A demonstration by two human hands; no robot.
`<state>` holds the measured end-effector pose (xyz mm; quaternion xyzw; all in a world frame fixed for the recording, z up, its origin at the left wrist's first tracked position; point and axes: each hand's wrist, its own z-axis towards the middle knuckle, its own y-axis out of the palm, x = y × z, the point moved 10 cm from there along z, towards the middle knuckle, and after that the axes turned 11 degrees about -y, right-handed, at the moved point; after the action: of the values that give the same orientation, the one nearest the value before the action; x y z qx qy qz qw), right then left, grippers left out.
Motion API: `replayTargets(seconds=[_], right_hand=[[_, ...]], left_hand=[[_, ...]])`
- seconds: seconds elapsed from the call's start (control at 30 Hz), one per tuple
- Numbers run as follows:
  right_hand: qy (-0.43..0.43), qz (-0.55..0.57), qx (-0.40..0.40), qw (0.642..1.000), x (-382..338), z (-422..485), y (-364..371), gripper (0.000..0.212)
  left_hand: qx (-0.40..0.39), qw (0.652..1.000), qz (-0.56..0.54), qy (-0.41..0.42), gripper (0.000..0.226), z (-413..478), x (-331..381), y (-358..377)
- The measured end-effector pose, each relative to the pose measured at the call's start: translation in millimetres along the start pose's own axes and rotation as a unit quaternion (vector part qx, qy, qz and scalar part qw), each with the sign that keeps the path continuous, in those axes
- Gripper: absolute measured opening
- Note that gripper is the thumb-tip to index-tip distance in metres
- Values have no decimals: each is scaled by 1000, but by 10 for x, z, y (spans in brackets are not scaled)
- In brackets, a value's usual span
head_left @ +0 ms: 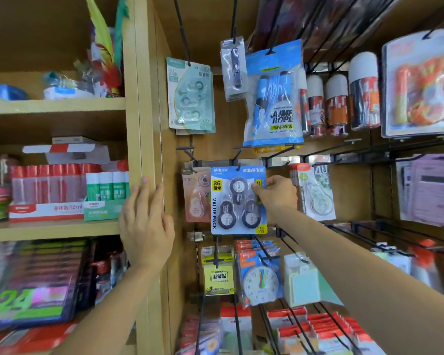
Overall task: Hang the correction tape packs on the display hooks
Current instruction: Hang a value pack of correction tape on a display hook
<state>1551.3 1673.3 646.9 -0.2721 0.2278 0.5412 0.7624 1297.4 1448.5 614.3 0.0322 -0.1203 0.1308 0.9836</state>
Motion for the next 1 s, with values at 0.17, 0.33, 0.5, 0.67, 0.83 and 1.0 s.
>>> replayTargets(seconds=[0.17,0.33,0.5,0.67,0.83,1.0], right_hand=[[-44,-33,-69,996,65,-293,-184,7],[-131,45,-110,984,-64,-1032,-522,12],[-188,50,-199,961,113,-2084,-817,20],[-97,6,-317,943,1134,-3358,-916,32],[98,-7,-385,918,2337,-4905,-1192,27],[263,-37,-487,832,3195,-6441,-1599,34]], left_hand=[[-68,998,-5,9,49,-5,5,-76],[-155,981,-103,-51,51,-373,3,-272],[-350,907,-226,-57,38,-1720,149,-414],[-580,766,-197,-197,35,-3797,-113,-545],[-727,584,-158,-325,32,-5929,-190,-1403],[-782,456,-138,-401,35,-7446,-138,-2660]])
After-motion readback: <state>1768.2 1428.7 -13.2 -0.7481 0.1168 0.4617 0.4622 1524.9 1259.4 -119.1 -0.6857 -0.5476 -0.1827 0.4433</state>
